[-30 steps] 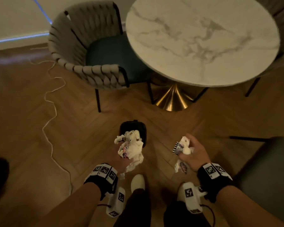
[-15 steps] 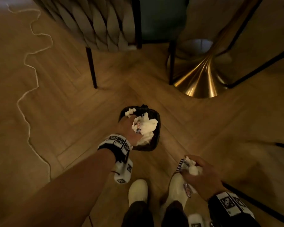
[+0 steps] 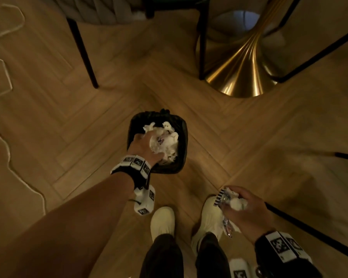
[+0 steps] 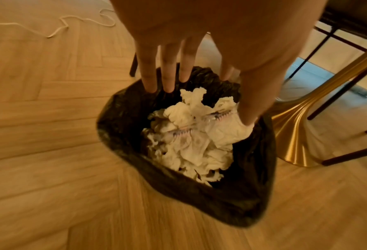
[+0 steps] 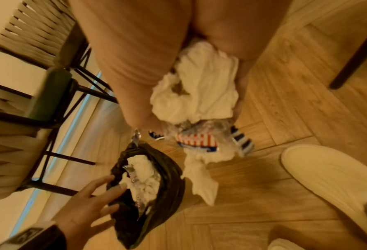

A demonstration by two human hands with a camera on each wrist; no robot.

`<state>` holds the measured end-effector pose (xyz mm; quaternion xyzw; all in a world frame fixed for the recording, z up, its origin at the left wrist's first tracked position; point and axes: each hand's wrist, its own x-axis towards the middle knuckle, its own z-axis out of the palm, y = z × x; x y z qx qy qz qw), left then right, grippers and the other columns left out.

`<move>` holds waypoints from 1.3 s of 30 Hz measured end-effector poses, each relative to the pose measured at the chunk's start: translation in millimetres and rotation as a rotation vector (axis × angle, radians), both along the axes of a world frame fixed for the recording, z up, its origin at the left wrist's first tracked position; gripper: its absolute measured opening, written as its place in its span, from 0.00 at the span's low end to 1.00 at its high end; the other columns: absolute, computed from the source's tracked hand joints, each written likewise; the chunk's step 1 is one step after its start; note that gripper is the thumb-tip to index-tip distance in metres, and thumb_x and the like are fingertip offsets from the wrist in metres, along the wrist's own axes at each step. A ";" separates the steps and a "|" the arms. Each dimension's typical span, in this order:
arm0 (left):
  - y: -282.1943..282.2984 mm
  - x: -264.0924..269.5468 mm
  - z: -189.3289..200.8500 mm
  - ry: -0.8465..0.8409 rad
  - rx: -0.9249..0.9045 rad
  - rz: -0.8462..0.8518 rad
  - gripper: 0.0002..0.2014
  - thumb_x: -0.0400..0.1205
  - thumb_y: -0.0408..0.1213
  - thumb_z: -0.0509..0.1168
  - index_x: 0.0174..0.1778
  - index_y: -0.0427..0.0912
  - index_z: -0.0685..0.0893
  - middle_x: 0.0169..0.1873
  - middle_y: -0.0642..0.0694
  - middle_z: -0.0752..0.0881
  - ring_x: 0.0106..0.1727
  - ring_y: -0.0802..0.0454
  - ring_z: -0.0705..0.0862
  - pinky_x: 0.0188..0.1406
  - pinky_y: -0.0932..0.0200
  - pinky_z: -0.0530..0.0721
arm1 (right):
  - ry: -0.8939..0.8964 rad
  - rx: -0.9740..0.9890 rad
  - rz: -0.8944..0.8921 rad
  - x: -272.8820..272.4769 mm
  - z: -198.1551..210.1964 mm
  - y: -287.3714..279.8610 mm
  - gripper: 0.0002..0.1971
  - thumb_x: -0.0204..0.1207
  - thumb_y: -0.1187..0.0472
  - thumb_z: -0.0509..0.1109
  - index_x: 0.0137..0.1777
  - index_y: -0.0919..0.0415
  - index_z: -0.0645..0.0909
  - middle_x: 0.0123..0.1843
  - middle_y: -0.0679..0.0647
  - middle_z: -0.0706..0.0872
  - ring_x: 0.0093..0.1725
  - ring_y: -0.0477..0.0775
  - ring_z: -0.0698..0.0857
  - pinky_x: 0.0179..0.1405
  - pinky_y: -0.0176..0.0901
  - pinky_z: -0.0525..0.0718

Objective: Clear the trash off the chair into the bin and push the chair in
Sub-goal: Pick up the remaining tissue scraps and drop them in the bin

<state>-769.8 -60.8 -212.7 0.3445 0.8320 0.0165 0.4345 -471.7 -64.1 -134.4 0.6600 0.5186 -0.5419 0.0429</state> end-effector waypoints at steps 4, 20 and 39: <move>-46.0 10.9 28.1 -0.083 -0.064 0.044 0.16 0.77 0.41 0.68 0.61 0.48 0.79 0.60 0.40 0.82 0.57 0.40 0.82 0.52 0.55 0.81 | 0.086 0.145 0.051 -50.9 17.1 26.9 0.16 0.65 0.64 0.81 0.47 0.46 0.82 0.41 0.48 0.89 0.40 0.46 0.87 0.38 0.32 0.85; -252.9 -0.1 31.4 -0.213 -0.202 0.144 0.08 0.77 0.33 0.67 0.41 0.54 0.79 0.39 0.52 0.86 0.43 0.56 0.84 0.48 0.66 0.81 | 0.023 0.230 0.286 -230.8 -113.6 50.2 0.42 0.59 0.49 0.83 0.74 0.50 0.70 0.77 0.58 0.65 0.73 0.62 0.71 0.72 0.49 0.76; -147.7 16.0 296.5 -0.192 -0.002 -0.084 0.12 0.80 0.45 0.62 0.57 0.48 0.83 0.56 0.44 0.86 0.54 0.44 0.84 0.60 0.49 0.81 | -0.287 -0.070 0.710 -42.2 219.4 -9.0 0.17 0.74 0.47 0.68 0.63 0.46 0.80 0.63 0.54 0.85 0.60 0.56 0.84 0.61 0.47 0.83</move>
